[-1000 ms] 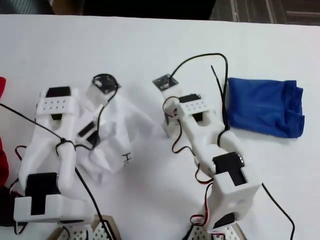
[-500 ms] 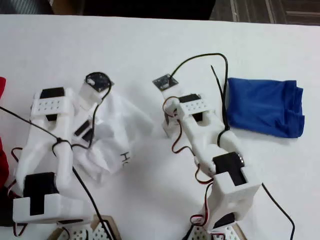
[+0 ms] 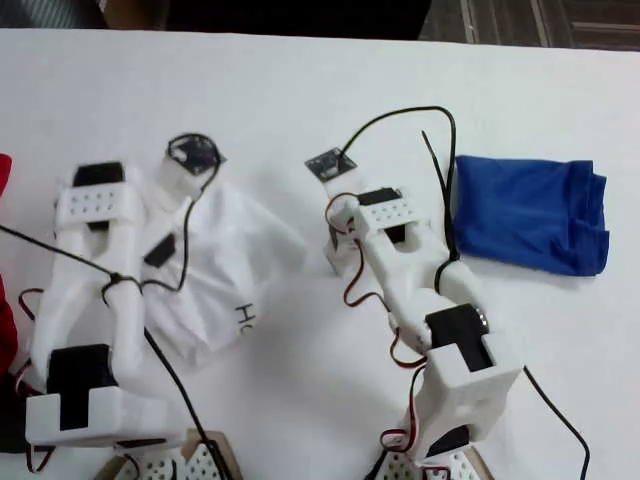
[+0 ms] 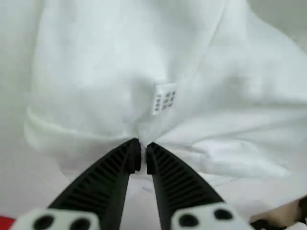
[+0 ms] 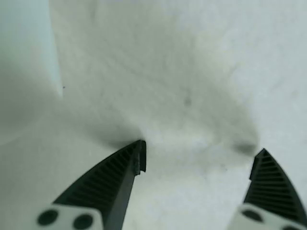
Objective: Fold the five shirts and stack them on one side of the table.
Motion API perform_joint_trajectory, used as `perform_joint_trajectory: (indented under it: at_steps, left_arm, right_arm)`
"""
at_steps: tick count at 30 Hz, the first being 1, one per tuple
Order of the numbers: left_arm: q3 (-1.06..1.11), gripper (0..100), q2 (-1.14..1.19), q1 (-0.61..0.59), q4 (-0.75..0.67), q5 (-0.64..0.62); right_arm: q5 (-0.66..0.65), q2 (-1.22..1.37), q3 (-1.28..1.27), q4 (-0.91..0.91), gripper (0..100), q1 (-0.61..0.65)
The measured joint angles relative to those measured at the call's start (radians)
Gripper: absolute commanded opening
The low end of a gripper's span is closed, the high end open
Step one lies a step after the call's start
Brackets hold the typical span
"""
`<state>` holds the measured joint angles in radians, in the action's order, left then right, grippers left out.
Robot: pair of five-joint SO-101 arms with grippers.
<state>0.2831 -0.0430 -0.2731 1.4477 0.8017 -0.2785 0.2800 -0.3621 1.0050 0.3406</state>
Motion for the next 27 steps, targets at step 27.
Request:
perform_joint_trajectory:
  at_steps: [27]
  left_arm:
    - [-0.592, 2, -0.212, -0.585, 0.285, 0.334]
  right_arm:
    - [0.0, 0.032, 0.44, 0.29, 34.7, 0.094]
